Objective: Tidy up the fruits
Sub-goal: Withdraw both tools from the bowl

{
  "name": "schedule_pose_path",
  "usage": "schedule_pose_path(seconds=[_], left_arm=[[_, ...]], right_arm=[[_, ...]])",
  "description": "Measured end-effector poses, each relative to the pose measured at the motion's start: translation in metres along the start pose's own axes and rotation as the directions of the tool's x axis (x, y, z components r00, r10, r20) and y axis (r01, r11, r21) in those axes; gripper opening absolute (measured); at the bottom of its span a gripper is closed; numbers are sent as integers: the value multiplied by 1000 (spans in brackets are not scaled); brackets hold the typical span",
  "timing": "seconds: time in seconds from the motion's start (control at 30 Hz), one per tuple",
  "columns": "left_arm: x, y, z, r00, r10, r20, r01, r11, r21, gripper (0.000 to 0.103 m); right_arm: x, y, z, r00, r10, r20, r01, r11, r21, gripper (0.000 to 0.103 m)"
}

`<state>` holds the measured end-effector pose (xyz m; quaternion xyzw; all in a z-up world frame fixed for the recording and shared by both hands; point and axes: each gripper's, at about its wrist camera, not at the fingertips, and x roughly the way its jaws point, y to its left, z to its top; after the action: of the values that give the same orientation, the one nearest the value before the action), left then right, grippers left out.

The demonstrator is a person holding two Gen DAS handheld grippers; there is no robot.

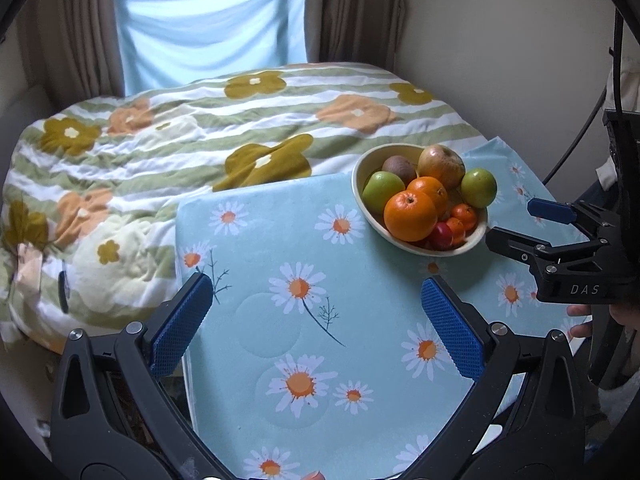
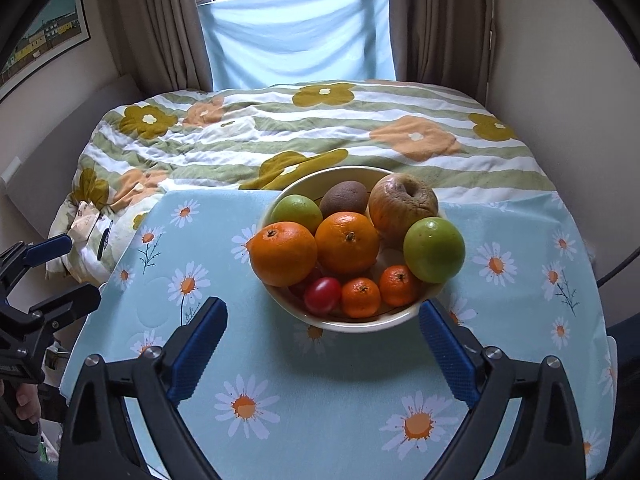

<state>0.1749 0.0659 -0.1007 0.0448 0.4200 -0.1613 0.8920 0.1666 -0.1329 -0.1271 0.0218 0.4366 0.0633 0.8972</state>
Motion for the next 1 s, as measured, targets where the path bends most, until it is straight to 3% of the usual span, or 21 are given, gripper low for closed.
schedule_pose_path(seconds=[0.2, 0.57, 0.63, 0.7, 1.0], left_arm=[[-32, -13, 9, 998, 18, 55, -19, 1000, 23, 103], [-90, -63, 3, 983, 102, 155, -85, 990, -116, 103], [-95, -72, 0, 978, 128, 164, -108, 986, -128, 103], [-101, -81, -4, 972, 156, 173, -134, 982, -132, 103], [-114, -105, -9, 958, 202, 205, -172, 973, -153, 103]], right_arm=[[-45, -4, 0, 998, -38, 53, 37, 999, 30, 96], [-123, -46, -3, 984, -114, 135, 113, 993, 19, 96], [-131, -55, -6, 981, -136, 137, 134, 991, 22, 96], [-138, -62, -11, 978, -157, 135, 154, 988, 29, 103], [-145, -82, -28, 980, -147, 134, 140, 988, 60, 103]])
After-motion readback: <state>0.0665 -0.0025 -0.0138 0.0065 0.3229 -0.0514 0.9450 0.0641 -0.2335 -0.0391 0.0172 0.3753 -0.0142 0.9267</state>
